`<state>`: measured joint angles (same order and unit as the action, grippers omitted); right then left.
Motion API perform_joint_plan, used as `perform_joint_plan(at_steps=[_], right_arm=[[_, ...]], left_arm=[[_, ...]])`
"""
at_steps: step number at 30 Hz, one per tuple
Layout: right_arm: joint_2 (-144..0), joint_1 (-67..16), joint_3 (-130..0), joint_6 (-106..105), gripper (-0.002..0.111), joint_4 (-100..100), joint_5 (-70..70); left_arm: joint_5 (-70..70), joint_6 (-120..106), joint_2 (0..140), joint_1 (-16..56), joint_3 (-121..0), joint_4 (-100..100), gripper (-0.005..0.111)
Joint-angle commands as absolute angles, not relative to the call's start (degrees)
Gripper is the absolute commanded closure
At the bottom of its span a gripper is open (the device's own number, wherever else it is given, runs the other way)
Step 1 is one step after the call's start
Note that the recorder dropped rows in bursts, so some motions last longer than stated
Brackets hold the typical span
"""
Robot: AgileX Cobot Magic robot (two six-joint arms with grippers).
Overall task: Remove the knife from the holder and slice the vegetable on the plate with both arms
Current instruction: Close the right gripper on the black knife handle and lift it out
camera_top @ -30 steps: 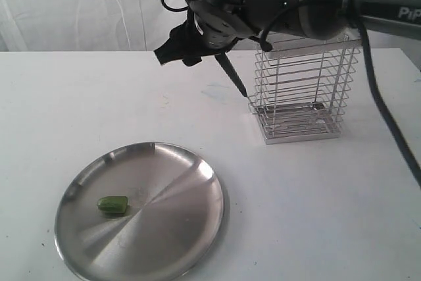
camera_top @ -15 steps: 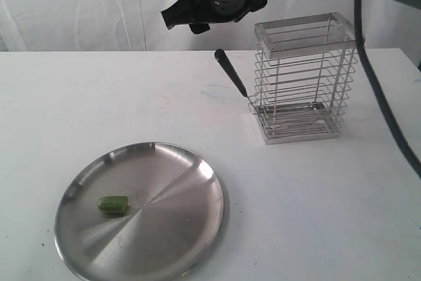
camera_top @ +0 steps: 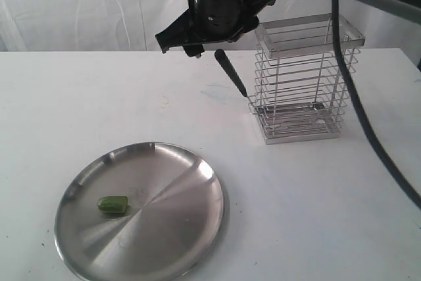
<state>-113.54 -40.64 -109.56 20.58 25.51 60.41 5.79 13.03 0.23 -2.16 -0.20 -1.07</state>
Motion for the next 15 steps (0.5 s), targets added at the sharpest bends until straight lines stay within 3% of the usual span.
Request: perform_joint_plan(at_steps=[1,10,15], right_arm=[[-114.9,-40.5,-109.9,16.6,0.047,25.9,63.9],[-115.4,-40.5,-109.9,16.2,0.049,28.5,64.1],[-115.4,-40.5,-109.9,16.2,0.059,28.5,64.6]], left_arm=[[5.6,13.1,0.0,-1.9,0.0,-0.6,0.107],[5.6,13.1,0.0,-1.9,0.0,-0.6,0.107],[5.6,13.1,0.0,-1.9,0.0,-0.6,0.107]])
